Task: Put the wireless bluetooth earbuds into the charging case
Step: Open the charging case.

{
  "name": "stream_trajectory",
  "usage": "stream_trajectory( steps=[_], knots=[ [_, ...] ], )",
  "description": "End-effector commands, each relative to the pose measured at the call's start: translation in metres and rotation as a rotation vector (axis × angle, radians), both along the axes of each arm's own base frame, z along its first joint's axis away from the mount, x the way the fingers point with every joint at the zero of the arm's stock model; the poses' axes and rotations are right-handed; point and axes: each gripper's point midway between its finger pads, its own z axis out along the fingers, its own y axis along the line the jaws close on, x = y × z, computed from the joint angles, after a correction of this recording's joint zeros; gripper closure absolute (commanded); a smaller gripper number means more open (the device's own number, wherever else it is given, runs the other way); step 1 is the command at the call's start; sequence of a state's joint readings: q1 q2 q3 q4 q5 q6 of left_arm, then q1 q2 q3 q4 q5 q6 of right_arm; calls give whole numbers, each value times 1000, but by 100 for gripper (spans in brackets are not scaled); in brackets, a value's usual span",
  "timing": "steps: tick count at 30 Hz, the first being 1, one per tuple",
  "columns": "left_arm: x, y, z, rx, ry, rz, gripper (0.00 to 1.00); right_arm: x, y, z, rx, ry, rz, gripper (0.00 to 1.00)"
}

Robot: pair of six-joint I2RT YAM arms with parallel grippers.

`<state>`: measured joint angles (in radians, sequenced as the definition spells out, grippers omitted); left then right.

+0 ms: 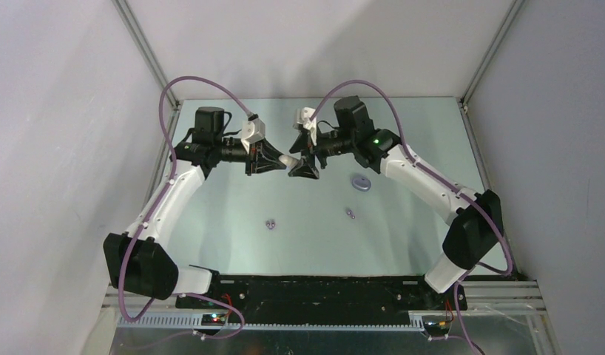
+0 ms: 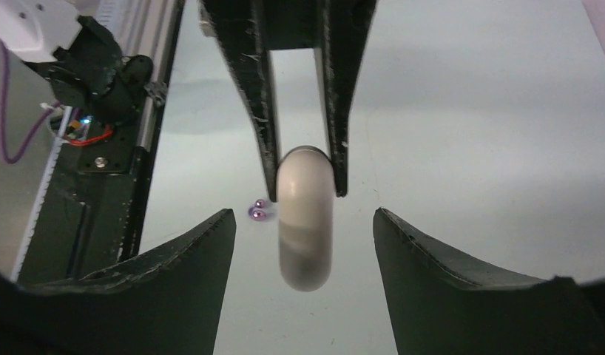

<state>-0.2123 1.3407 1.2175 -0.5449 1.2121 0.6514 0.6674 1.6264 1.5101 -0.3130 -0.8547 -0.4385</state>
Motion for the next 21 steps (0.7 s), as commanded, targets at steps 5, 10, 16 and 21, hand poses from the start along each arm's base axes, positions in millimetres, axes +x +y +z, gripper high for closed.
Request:
stream_trajectory(
  steps=[5, 10, 16, 21],
  knots=[
    [-12, -2, 15, -25, -51, -44, 100, 47, 0, 19, 21, -90, -172, 31],
    [-14, -2, 13, -7, -81, -65, 100, 59, -12, 27, 45, -76, -200, 32],
    [-15, -2, 11, 4, -91, -69, 100, 60, -16, 30, 70, -30, -206, 33],
    [-15, -2, 11, 8, -94, -69, 100, 60, -16, 32, 91, 10, -205, 33]
  ],
)
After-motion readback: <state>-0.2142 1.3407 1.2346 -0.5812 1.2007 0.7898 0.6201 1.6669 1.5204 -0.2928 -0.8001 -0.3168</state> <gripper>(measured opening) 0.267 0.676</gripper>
